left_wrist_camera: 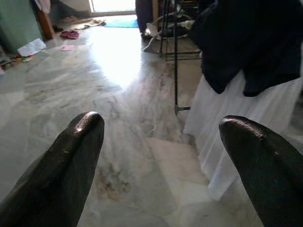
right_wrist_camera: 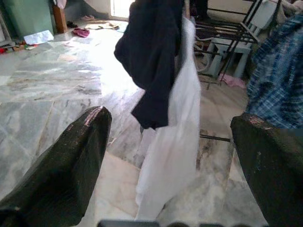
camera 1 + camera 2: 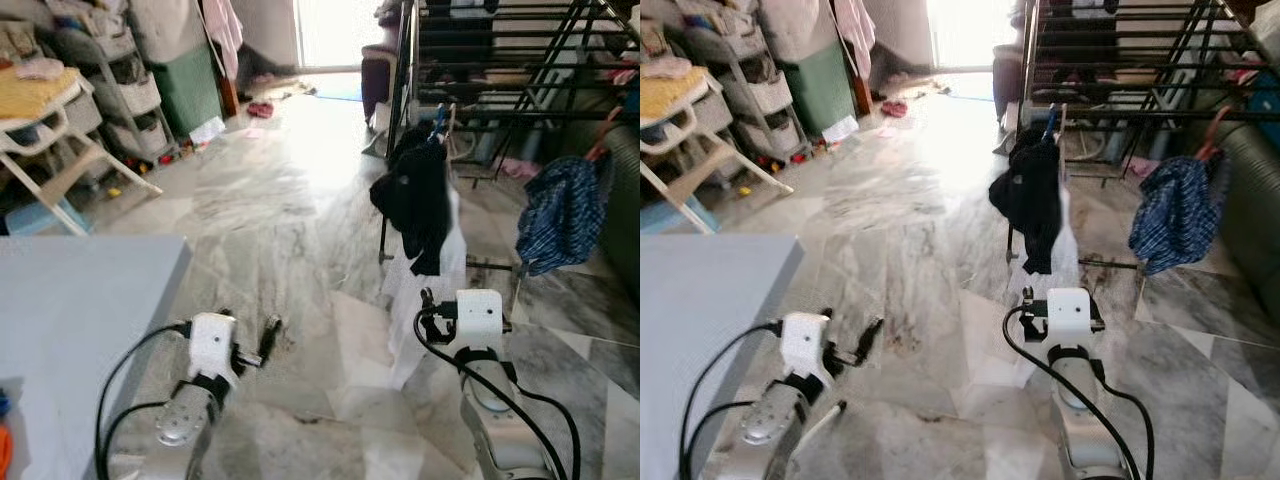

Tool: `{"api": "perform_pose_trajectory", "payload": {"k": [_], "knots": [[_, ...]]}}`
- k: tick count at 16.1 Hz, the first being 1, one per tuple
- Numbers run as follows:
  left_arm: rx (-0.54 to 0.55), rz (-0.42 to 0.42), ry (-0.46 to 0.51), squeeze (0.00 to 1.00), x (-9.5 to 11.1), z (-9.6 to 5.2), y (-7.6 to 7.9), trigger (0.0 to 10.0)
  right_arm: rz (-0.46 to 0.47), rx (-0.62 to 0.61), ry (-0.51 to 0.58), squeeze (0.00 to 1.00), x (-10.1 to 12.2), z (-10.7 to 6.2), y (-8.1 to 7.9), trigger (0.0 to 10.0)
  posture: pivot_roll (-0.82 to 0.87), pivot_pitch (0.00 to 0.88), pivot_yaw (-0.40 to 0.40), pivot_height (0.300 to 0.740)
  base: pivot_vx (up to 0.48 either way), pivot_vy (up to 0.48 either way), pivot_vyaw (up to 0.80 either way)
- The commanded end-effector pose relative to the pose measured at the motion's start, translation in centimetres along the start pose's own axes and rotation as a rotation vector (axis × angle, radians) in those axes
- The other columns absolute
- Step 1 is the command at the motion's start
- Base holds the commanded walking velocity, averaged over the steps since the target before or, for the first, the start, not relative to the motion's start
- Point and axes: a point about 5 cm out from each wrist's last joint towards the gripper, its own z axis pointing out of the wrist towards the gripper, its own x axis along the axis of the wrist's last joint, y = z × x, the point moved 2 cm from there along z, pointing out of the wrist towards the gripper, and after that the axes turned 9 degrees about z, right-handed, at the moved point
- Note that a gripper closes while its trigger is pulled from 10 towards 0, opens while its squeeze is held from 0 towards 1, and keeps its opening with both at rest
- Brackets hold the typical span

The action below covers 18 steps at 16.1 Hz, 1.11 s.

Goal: Hang hanger

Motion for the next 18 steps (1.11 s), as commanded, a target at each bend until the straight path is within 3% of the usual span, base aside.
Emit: {"api": "perform_pose_trajectory", "payload": {"k": [1,2,18], "knots": [[-0.005,0.002,0.007,0.0,0.4,0.0,-0.2,10.0,-0.002,0.003,-0.001,0.0,0.0,0.1,0.0,10.0,-0.13,0.0,0.1,0.74,0.0,0.0,0.0],[0.002,-0.034,0.007,0.0,0.4,0.1,-0.3,10.0,-0.004,0.006,-0.004,0.0,-0.1,0.0,0.0,10.0,-0.13,0.0,0.098,0.74,0.0,0.0,0.0],[-0.072,-0.023,-0.013,0.0,-0.3,-0.3,1.0,10.0,-0.001,-0.007,-0.011,0.0,-0.1,0.4,0.0,10.0,-0.14,0.0,0.091,0.74,0.326,0.0,0.0]]}}
